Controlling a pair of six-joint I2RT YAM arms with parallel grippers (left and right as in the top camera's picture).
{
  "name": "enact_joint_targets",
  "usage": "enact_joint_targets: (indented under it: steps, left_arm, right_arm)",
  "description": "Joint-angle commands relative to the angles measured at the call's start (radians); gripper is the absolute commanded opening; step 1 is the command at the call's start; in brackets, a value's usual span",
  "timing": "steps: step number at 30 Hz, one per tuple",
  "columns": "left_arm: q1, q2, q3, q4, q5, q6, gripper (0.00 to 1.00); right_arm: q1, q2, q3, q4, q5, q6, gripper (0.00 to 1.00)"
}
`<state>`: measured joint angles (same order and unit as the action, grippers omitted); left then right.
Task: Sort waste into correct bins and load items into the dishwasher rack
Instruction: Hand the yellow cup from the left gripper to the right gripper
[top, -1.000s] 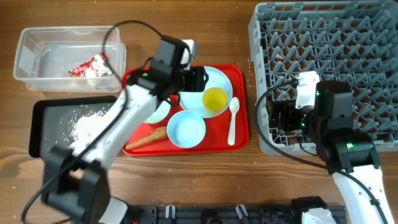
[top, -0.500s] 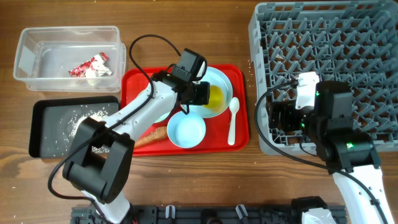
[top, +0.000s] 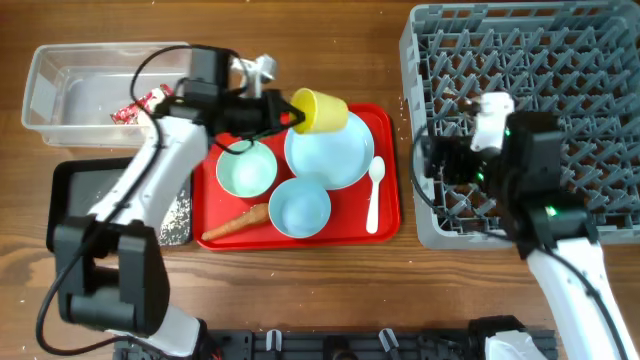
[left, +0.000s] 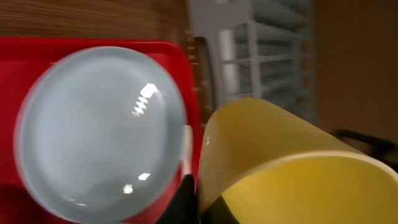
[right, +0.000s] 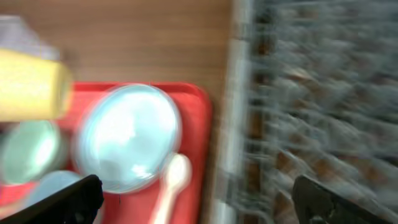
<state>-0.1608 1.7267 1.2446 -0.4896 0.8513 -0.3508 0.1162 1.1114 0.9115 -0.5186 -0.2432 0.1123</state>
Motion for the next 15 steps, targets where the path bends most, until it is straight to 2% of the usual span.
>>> enact_joint_targets:
  steps: [1,4,6,8,12,15]
  left_arm:
    - [0.043,-0.016,0.005,0.000,0.410,0.002,0.04]
    - [0.045,-0.016,0.005,0.000,0.474,0.002,0.04]
    - [0.045,-0.016,0.005,0.000,0.492,0.002,0.04]
    - [0.045,-0.016,0.005,-0.001,0.499,0.002,0.04]
    - [0.040,-0.016,0.005,-0.001,0.529,0.001,0.04]
    - [0.011,-0.016,0.005,-0.001,0.528,0.001,0.04]
  right_arm:
    - [0.000,0.124,0.017,0.149,-0.526,-0.039,1.00]
    - [0.000,0.261,0.017,0.403,-0.929,-0.038,1.00]
    - [0.000,0.341,0.017,0.537,-1.091,-0.021,1.00]
    - [0.000,0.414,0.017,0.634,-1.153,0.034,1.00]
    - [0.001,0.474,0.017,0.746,-1.276,0.052,1.00]
    - [0.003,0.476,0.017,0.818,-1.277,0.113,1.00]
